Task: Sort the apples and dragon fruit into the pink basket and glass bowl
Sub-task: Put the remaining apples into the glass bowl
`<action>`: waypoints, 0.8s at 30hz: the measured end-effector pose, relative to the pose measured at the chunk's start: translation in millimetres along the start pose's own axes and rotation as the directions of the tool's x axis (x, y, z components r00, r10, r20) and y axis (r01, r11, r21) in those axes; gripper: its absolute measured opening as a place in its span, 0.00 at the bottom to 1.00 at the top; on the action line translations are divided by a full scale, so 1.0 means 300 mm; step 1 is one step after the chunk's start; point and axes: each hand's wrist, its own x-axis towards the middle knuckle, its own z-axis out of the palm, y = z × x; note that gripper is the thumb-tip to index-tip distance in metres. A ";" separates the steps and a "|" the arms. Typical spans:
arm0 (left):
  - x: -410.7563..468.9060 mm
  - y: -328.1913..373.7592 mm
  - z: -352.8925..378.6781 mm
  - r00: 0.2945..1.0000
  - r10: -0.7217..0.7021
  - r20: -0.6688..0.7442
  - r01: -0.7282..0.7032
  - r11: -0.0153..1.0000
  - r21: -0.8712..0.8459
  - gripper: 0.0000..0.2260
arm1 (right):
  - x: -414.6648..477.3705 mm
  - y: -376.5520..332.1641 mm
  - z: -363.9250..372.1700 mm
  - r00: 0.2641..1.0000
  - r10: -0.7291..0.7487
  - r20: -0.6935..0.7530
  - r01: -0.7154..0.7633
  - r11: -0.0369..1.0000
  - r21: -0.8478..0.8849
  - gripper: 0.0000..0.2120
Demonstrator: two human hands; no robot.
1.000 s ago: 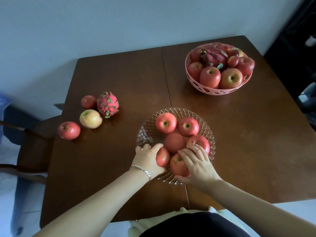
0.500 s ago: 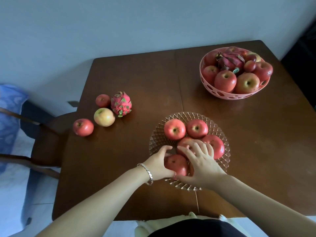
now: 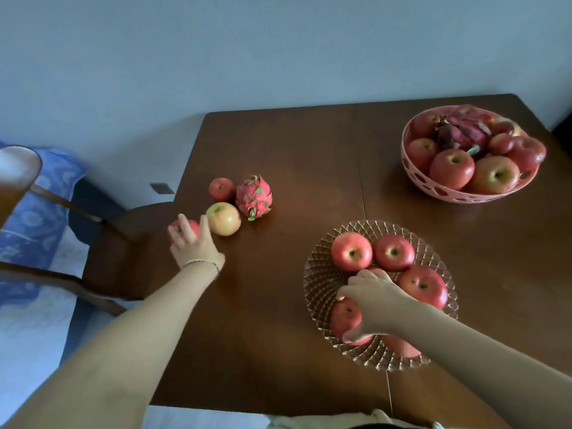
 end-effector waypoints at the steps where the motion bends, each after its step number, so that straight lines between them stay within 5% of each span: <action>1: 0.037 -0.026 0.009 0.998 -0.039 0.050 0.036 0.998 0.046 0.39 | 0.006 -0.008 -0.009 1.000 -0.001 0.030 0.001 1.000 -0.015 0.36; 4: 0.105 -0.046 0.024 0.986 -0.101 0.131 0.088 0.991 0.104 0.41 | 0.021 -0.020 -0.025 0.996 0.000 0.087 0.004 0.999 -0.052 0.37; 11: 0.146 -0.064 0.021 0.998 -0.039 0.046 0.027 0.970 0.241 0.36 | 0.009 -0.009 -0.019 0.998 0.016 0.057 -0.015 1.000 -0.014 0.36; 17: 0.038 -0.039 -0.050 0.979 0.186 0.088 -0.204 0.813 0.546 0.34 | -0.011 0.000 0.004 0.999 0.024 -0.023 -0.022 0.996 0.081 0.36; 20: -0.119 0.025 -0.091 0.941 0.311 0.131 -0.337 0.883 0.327 0.35 | -0.021 0.008 0.026 0.996 0.025 -0.091 -0.013 0.991 0.130 0.35; 24: -0.338 0.162 -0.118 0.877 0.438 0.195 -0.402 0.894 -0.200 0.32 | -0.065 0.008 0.097 0.957 -0.020 -0.290 0.072 0.983 0.170 0.31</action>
